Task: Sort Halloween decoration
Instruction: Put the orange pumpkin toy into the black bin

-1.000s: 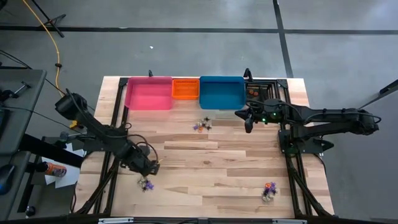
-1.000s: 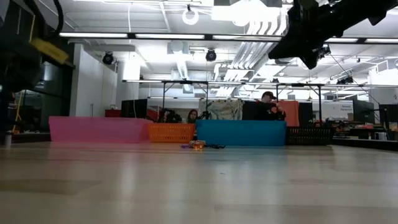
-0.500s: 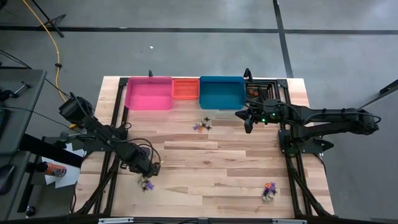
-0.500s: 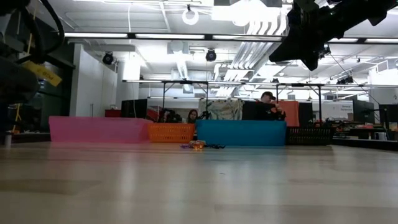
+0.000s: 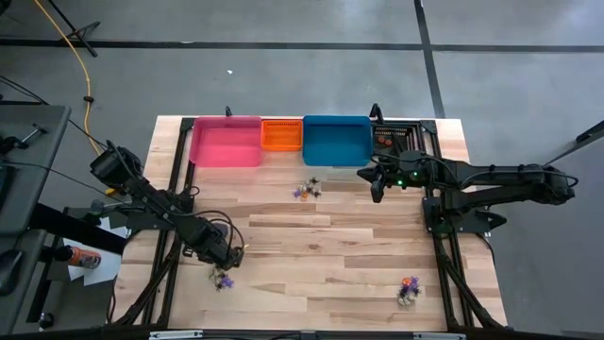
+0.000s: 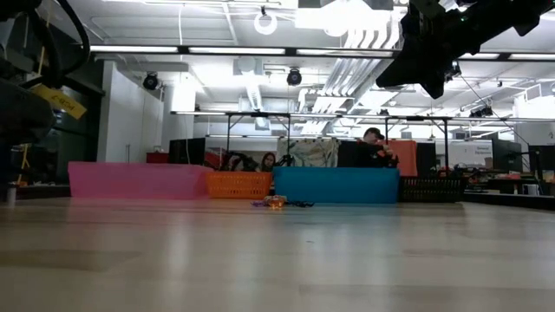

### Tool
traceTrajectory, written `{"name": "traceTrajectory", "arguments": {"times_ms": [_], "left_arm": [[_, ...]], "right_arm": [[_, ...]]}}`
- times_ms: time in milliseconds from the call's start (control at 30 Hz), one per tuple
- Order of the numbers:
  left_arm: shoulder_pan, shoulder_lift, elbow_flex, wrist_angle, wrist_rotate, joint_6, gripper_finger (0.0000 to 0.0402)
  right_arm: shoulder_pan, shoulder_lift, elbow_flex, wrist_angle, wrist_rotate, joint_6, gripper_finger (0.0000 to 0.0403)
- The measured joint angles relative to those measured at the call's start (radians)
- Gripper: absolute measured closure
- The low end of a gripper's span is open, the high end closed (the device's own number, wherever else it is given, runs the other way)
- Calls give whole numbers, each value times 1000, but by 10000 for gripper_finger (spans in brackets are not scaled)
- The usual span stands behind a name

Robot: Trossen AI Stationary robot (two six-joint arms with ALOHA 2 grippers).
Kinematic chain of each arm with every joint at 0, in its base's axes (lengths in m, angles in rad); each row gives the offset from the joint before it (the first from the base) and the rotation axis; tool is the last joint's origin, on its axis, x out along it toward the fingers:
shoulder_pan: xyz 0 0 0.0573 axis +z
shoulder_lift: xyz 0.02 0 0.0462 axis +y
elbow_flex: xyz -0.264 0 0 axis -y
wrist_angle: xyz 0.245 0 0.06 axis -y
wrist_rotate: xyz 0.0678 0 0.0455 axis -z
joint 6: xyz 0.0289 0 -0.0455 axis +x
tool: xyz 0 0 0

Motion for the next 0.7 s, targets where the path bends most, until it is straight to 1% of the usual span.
{"name": "traceTrajectory", "arguments": {"times_ms": [67, 133, 233, 367, 467, 567, 633, 700], "left_arm": [[0, -14, -2, -3, -6, 12, 343], [1, -29, -2, -9, -13, 19, 353], [10, -64, -6, -47, -54, 21, 352], [43, -142, -6, -85, -95, 53, 346], [89, -223, -6, -96, -162, 108, 349], [149, -311, -6, -97, -242, 194, 355], [202, -372, -6, -86, -297, 256, 357], [263, -421, -5, -43, -348, 334, 357]], "right_arm": [[0, 0, 0, 0, 0, 0, 392], [0, 0, 0, 0, 0, 0, 392], [0, 0, 0, 0, 0, 0, 392], [0, 0, 0, 4, 0, 0, 392], [0, 0, -1, 5, 0, 0, 392], [0, 0, -1, 27, 0, 0, 392], [0, 0, -1, 83, -16, 0, 392], [0, 0, -1, 176, -38, 0, 392]]}}
